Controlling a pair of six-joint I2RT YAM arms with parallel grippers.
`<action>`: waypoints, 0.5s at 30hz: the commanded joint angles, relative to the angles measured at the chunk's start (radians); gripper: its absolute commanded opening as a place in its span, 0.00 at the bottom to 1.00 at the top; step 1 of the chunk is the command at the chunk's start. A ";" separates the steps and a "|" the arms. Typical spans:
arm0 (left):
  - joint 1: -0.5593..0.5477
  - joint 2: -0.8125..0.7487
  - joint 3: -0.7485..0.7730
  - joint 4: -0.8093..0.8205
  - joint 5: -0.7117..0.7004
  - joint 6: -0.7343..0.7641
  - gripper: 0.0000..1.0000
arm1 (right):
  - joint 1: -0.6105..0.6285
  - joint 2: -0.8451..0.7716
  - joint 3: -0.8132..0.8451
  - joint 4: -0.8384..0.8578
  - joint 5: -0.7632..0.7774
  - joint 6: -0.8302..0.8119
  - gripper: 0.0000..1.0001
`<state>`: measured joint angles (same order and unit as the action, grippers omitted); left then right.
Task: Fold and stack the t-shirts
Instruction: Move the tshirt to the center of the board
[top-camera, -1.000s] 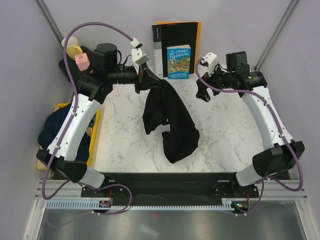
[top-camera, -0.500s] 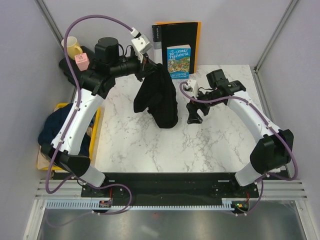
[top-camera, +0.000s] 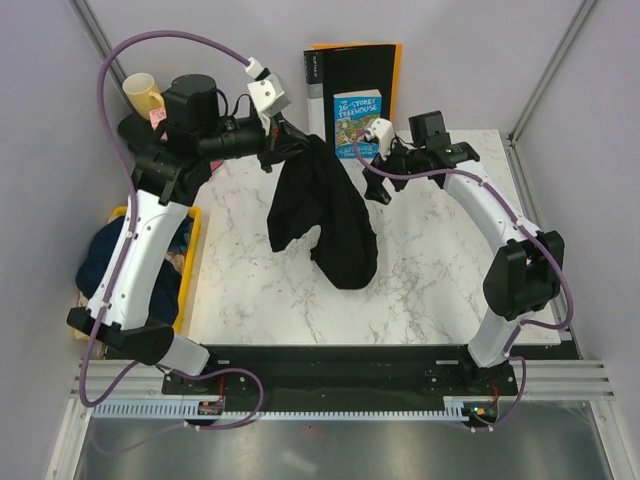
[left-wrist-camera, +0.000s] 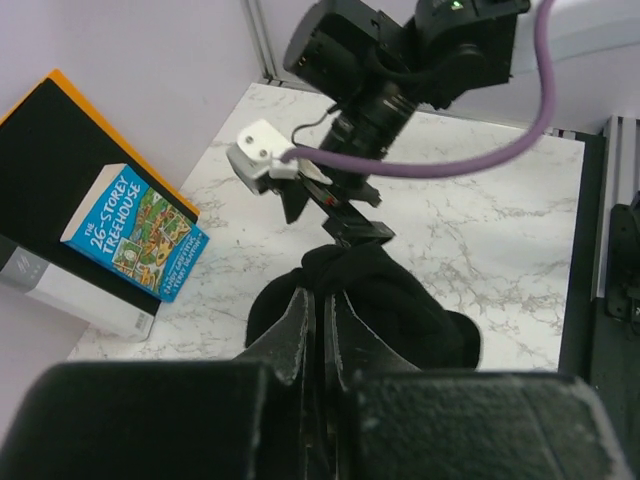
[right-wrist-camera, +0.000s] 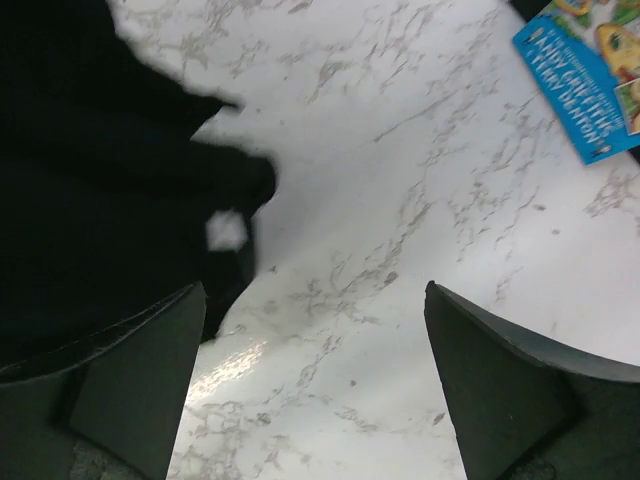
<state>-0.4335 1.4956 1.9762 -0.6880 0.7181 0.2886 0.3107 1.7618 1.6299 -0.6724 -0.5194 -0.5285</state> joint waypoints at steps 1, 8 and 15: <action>-0.004 -0.095 0.027 -0.050 0.021 0.073 0.02 | -0.016 0.022 0.105 -0.002 -0.104 -0.037 0.98; -0.002 -0.103 -0.004 -0.088 -0.083 0.156 0.02 | 0.031 0.022 0.176 -0.367 -0.122 -0.336 0.98; -0.004 -0.089 0.009 -0.090 -0.086 0.152 0.02 | 0.068 -0.051 0.094 -0.477 -0.148 -0.492 0.98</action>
<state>-0.4343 1.4029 1.9656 -0.8124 0.6533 0.4030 0.3496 1.7706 1.7309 -1.0454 -0.6121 -0.8940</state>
